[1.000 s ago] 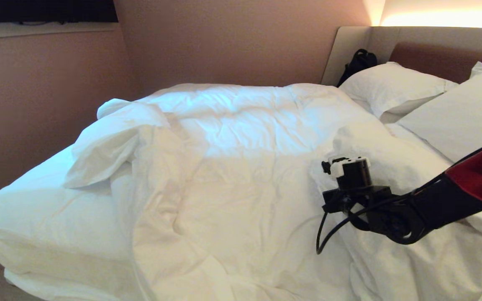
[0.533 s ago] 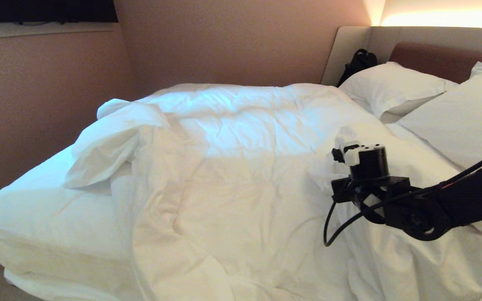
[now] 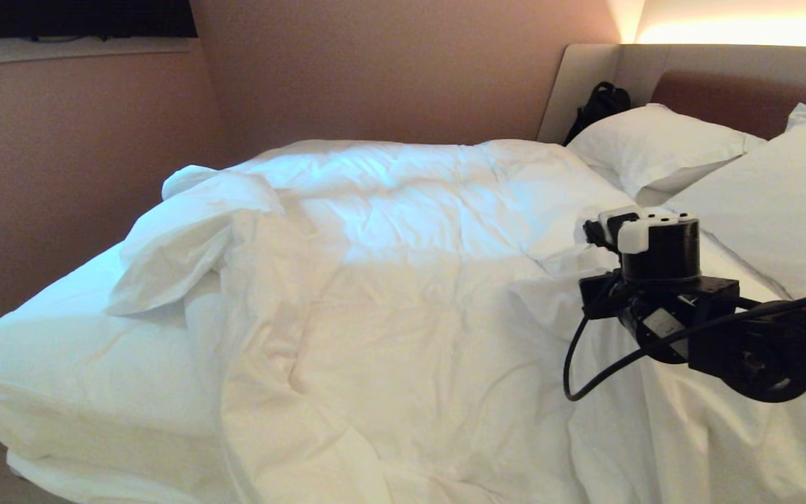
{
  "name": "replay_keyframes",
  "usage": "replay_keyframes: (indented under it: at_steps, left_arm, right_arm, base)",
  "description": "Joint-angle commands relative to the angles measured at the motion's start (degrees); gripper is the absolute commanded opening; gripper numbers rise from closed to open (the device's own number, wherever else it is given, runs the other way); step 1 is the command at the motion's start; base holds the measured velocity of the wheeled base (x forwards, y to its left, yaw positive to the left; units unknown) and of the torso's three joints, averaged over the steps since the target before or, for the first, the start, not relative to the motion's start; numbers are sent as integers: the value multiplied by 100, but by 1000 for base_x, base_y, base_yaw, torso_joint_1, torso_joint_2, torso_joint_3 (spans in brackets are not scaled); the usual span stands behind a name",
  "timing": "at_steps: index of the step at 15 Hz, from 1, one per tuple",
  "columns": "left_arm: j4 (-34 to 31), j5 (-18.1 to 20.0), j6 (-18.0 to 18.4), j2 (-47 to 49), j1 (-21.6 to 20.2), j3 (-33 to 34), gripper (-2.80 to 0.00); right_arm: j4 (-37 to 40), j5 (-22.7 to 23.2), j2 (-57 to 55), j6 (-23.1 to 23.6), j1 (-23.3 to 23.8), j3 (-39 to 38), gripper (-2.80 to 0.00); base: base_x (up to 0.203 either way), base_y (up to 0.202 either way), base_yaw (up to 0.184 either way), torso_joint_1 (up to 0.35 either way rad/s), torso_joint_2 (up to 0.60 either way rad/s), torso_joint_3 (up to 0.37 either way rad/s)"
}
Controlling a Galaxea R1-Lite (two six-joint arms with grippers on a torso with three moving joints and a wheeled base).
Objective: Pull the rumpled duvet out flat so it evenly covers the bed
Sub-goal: Flatten the corners of the folded blanket
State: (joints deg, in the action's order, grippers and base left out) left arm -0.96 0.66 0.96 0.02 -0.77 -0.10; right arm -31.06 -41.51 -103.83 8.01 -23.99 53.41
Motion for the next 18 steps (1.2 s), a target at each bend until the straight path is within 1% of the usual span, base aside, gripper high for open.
replay_keyframes:
  at_steps: [1,3,7,12,14,15,16,18]
  left_arm:
    - [0,1,0,-2,-2,-4,-280]
    - [0,0,0,-2,-2,1,-280]
    - [0,-4,0,-2,-2,1,-280]
    - [0,-1,0,-2,-2,1,-280]
    - [0,-4,0,-2,-2,1,-280]
    - [0,5,0,-2,-2,1,-280]
    - [0,5,0,-2,-2,1,-280]
    - [0,5,0,-2,-2,1,-280]
  right_arm:
    - [-23,-77,242,39,5,3,-280]
    - [-23,-85,382,108,64,3,-280]
    - [-30,-197,810,321,433,35,-280]
    - [-7,-204,1103,495,639,35,-280]
    - [10,-382,1242,747,659,-94,-280]
    - [0,-668,1237,879,659,-119,-280]
    - [-11,-824,1258,987,659,-134,-280]
    - [19,-882,1468,1108,659,-196,-280]
  base:
    - [0,0,0,0,0,0]
    - [0,0,0,0,0,0]
    - [0,0,0,0,0,0]
    - [0,0,0,0,0,0]
    - [0,0,0,0,0,0]
    - [0,0,0,0,0,0]
    - [0,0,0,0,0,0]
    - [0,0,0,0,0,0]
